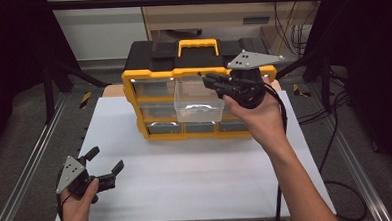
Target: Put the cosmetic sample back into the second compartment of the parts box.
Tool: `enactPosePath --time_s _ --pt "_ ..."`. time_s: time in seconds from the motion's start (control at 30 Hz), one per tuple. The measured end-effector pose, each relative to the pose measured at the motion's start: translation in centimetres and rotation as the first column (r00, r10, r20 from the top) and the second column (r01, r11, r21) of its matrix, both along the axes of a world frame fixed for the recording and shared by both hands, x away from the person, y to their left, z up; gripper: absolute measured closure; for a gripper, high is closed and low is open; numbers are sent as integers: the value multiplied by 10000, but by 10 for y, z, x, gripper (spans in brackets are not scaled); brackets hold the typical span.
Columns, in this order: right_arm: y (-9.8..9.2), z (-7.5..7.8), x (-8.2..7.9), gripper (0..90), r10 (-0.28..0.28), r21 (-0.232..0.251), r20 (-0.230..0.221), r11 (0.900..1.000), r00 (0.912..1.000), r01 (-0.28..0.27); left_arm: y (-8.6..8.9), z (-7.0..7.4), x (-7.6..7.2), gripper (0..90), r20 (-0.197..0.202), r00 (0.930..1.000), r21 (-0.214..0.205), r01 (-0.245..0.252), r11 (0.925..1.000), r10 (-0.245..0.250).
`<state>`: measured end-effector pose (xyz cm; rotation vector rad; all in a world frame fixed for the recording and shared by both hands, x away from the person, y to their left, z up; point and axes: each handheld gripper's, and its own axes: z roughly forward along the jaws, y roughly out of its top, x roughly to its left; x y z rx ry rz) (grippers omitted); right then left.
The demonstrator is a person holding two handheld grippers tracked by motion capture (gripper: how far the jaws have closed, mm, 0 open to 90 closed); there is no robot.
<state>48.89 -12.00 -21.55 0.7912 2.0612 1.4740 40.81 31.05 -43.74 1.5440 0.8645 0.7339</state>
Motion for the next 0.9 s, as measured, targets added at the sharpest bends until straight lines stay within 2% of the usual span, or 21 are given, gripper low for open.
enactPosePath --time_s 0.9 --pt "11 4 1 810 239 -352 118 9991 9996 -234 1 0 0 17 17 10000 26 1 10000 -1"
